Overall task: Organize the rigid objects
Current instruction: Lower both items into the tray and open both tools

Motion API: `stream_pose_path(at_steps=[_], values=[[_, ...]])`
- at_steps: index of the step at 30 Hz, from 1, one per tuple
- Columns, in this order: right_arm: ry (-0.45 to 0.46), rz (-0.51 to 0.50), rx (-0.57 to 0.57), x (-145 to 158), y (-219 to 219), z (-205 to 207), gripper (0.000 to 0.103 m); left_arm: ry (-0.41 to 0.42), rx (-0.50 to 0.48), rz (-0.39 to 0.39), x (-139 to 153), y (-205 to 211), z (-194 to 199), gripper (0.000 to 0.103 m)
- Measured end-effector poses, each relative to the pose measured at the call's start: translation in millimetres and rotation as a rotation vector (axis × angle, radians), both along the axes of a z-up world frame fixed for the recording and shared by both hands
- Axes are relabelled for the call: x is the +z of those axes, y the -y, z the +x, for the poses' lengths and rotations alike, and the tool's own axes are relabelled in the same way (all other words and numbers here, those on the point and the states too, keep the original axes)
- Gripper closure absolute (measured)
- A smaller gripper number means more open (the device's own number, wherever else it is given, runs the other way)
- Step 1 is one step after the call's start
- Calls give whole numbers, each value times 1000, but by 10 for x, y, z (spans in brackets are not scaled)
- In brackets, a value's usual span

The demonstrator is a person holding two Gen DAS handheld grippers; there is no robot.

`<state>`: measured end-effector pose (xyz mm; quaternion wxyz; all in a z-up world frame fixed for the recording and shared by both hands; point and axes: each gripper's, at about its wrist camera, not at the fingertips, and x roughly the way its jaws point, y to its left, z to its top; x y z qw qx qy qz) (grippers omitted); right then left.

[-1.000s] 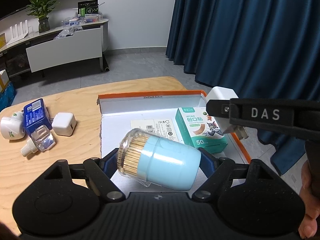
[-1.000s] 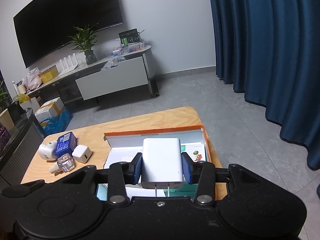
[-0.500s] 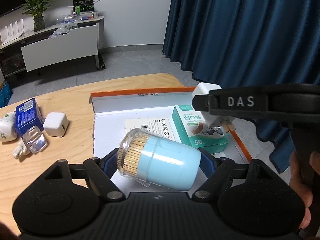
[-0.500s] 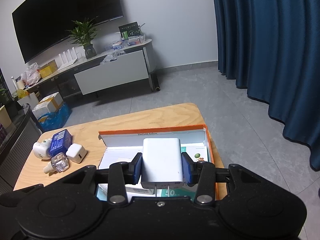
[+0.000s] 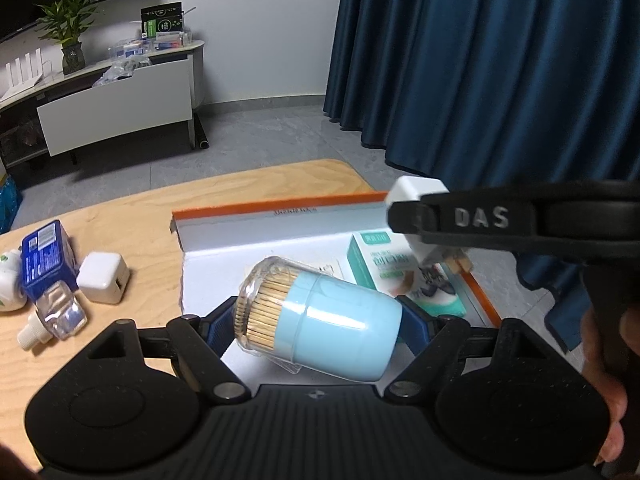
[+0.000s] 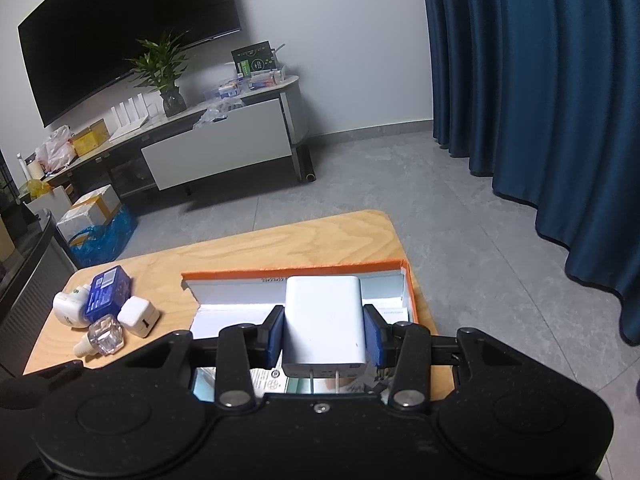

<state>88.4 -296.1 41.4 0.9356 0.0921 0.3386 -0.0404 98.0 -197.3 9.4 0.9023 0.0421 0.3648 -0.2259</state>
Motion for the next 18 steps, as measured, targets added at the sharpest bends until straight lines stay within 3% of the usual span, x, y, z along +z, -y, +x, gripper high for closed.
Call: stream_pose_path(at_steps=[13,15,18], values=[[18,7,-28,-22,80,175,50,32,36,1,-7,44,441,21],[50,40,-23,-15,125,197,27,27,31,-21,-37,65,566,21],[67,32,-48,20,149,160,26,-4,11,-46,-61,86,705,16]])
